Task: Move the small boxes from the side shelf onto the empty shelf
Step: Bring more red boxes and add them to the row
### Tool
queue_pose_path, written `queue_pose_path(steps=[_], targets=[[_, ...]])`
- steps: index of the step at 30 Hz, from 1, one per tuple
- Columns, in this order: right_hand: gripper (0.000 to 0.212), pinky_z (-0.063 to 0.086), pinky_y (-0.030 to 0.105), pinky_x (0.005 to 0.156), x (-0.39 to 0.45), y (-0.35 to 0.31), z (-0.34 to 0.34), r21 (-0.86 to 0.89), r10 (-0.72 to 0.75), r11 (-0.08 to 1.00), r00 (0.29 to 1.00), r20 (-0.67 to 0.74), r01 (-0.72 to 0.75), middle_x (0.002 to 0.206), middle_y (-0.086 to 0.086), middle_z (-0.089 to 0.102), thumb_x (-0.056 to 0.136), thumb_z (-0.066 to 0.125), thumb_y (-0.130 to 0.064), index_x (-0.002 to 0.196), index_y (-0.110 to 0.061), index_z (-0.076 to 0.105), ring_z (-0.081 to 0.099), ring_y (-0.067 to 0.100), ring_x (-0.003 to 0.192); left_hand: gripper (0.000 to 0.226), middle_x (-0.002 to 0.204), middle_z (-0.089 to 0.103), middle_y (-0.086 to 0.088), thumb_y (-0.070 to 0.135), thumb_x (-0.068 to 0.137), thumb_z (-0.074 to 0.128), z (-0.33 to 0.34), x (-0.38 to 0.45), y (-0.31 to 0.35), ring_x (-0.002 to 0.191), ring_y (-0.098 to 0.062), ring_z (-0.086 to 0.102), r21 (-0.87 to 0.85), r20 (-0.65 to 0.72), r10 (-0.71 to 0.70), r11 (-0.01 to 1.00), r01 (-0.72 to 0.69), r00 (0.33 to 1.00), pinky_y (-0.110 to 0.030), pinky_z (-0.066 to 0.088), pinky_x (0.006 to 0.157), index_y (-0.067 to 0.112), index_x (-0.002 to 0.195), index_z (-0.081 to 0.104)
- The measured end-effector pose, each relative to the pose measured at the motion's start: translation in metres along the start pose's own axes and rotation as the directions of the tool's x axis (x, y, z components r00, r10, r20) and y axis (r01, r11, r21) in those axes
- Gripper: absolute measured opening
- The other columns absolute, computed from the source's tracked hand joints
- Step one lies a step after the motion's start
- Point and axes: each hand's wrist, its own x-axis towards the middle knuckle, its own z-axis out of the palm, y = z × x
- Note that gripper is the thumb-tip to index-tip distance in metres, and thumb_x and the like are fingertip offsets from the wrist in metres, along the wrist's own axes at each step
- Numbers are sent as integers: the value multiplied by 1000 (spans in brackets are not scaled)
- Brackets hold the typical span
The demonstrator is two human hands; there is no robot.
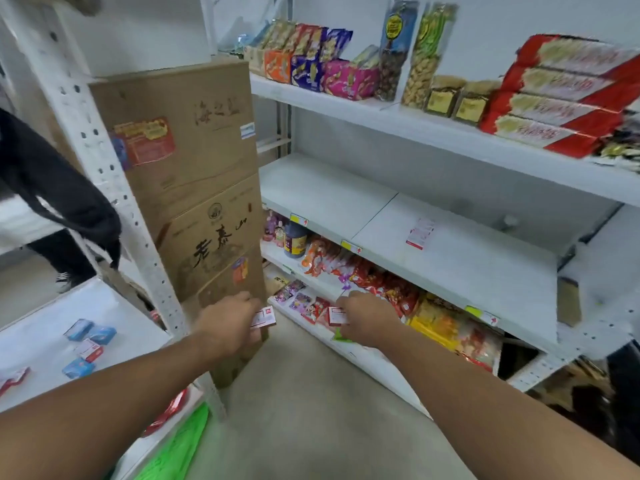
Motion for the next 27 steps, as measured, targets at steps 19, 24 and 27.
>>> queue_pose_path(steps=[19,24,27], targets=[[27,56,40,78,-32,212,29,36,219,975,975,-22,-219,109,4,62,92,65,-36,114,-22,62,63,29,100,45,121,57,3,42,92,67,17,172,221,111,-24,60,25,35,335,942,-336,942,-45,58,85,28,134,61],[32,54,40,77,-22,228,30,83,307,949,952,-5,-305,113,0,63,90,68,-44,117,-27,63,63,26,107,42,122,56,6,40,91,70,21,219,228,112,-20,58,-15,13,412,911,-412,911,-42,57,84,28,131,63],[33,50,37,76,-18,238,25,60,382,922,924,3,-381,118,1,65,88,68,-36,119,-26,64,63,27,111,44,119,59,5,38,90,71,23,249,227,109,-20,60,-30,-20,456,889,-457,890,-37,57,80,27,132,65]])
